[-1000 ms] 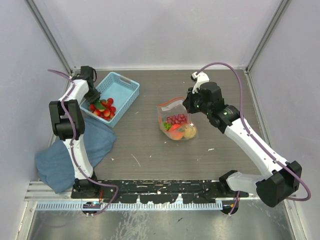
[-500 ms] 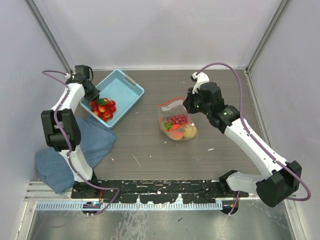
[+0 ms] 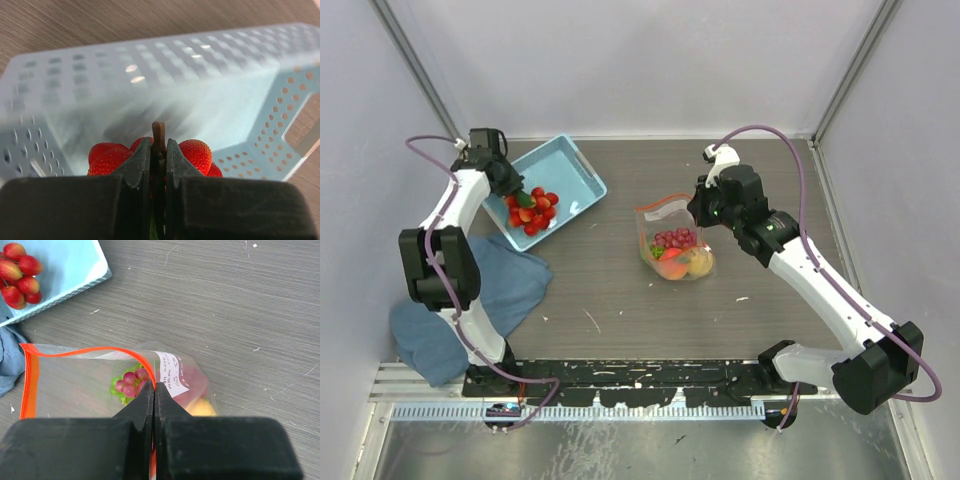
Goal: Place the food in the zip-top bag and seal the zipper
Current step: Pick up the fake fruit from the bin.
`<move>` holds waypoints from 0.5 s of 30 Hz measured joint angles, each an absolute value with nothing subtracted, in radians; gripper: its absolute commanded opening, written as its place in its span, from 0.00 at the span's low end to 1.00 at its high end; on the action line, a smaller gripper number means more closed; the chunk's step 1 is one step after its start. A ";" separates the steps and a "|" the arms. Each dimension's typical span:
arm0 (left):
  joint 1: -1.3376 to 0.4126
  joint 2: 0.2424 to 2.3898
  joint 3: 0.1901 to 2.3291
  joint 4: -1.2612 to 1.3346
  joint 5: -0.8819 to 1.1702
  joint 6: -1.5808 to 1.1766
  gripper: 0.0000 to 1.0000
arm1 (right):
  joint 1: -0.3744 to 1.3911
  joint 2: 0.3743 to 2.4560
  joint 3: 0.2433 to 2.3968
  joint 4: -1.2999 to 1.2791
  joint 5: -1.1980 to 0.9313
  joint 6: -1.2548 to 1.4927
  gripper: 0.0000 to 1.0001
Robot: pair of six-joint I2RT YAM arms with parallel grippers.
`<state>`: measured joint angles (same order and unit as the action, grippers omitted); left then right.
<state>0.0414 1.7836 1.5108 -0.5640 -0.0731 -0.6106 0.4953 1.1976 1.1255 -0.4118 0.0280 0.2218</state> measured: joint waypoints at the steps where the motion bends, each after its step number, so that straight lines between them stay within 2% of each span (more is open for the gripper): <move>1: 0.041 1.800 1.509 -0.559 -0.068 -0.611 0.00 | 0.495 1.198 1.124 -0.411 0.029 0.223 0.01; 9: 0.041 1.956 1.507 -0.543 -0.036 -0.609 0.00 | 0.495 1.198 1.116 -0.411 0.032 0.236 0.01; 15: 0.036 1.919 1.472 -0.517 -0.029 -0.581 0.00 | 0.495 1.200 1.116 -0.410 0.032 0.236 0.01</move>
